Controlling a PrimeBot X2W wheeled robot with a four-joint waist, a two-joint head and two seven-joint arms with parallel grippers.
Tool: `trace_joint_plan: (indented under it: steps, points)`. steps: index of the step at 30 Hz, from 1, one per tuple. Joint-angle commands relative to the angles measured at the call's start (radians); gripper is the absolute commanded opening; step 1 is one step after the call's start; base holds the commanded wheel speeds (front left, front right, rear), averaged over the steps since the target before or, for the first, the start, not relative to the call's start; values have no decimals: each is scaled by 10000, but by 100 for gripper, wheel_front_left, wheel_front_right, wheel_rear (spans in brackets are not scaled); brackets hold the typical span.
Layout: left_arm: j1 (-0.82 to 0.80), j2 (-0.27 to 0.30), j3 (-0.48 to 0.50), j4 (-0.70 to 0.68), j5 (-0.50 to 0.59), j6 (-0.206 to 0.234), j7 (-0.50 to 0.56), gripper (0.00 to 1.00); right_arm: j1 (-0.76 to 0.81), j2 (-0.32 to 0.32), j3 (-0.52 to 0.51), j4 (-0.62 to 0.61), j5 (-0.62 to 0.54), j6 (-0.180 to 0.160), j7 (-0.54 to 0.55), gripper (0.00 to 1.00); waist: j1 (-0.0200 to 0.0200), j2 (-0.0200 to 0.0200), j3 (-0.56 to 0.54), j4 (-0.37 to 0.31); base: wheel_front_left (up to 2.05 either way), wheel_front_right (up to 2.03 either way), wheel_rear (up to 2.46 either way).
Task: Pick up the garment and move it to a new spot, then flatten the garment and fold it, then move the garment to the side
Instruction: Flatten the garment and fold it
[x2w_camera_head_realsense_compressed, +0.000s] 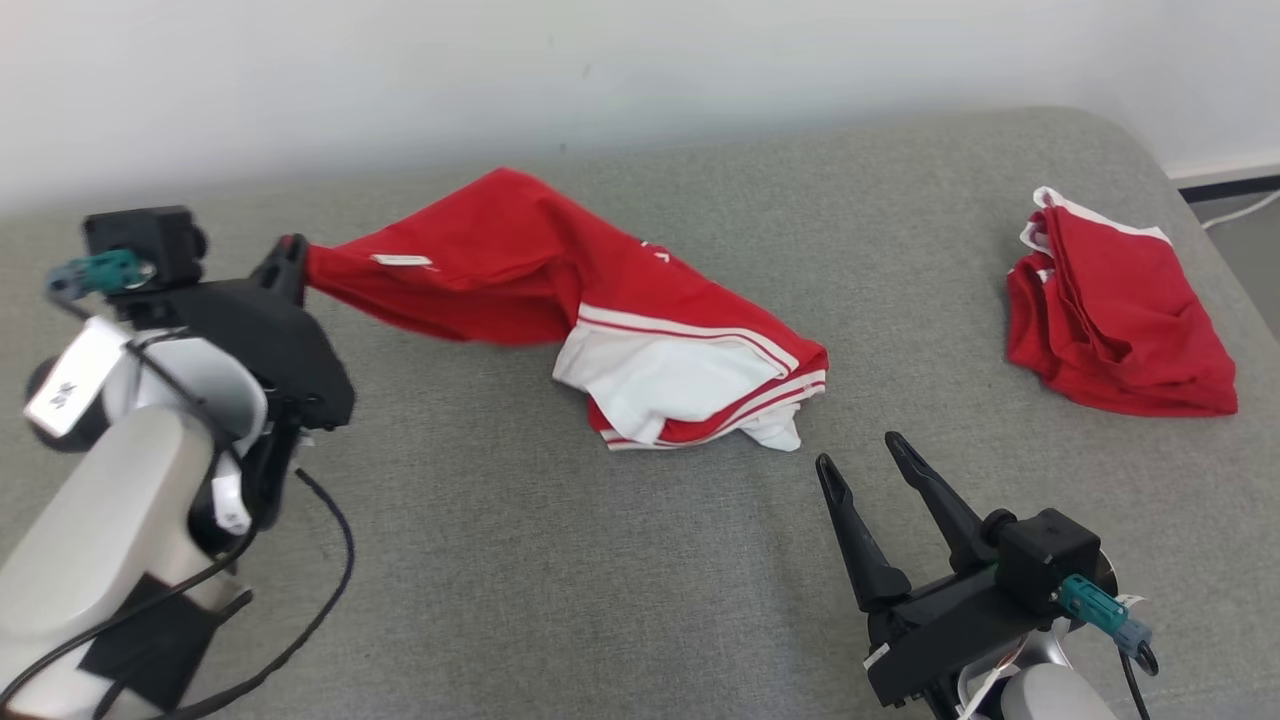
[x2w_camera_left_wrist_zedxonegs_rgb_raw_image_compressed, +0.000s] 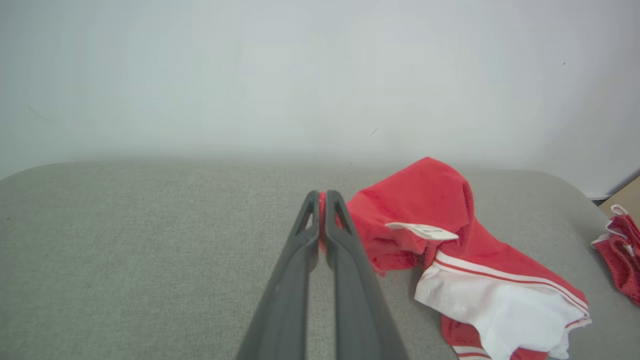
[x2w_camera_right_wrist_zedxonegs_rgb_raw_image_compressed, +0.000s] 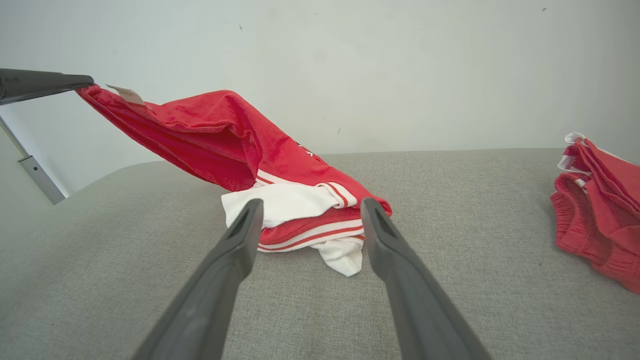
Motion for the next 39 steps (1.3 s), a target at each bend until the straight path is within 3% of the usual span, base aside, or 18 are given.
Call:
trace_joint_plan:
  steps: [1,9,14,22,23,24,32,39]
  points:
    - [198,175,122,-215,-55,121,-63,0,92,-30,-23,-39,-106,-12,20,100,1,0,-108,147,0,0,0]
    - [997,1021,944,-2044,-106,1030,-534,0,144,-30,-49,-207,-87,-12,106,100,1,0,-88,210,0,0,0]
    - [1465,1442,1268,-2344,-278,1446,-314,0,73,-28,-65,-235,-51,-12,85,100,1,0,2,95,0,0,0]
    - [1954,1711,1240,-1065,-380,1366,-158,2,-136,-28,-33,-172,61,-12,-41,100,1,0,240,-197,0,0,0]
    - [1971,1705,1218,-852,-385,1328,-161,38,-153,-30,-34,-155,64,-12,-47,100,1,0,260,-221,0,0,0]
    - [1998,1700,1225,-623,-414,1357,-166,100,-174,-28,-26,-143,70,-12,-65,100,1,0,284,-251,0,0,0]
    - [1920,1546,1438,508,-572,1147,-781,100,-185,-28,-216,-112,-30,-12,-112,100,1,0,418,-150,0,0,0]
    - [2115,1071,1466,264,-647,504,-2053,100,-70,-28,-283,-140,-118,-12,-49,100,1,0,327,289,0,0,0]
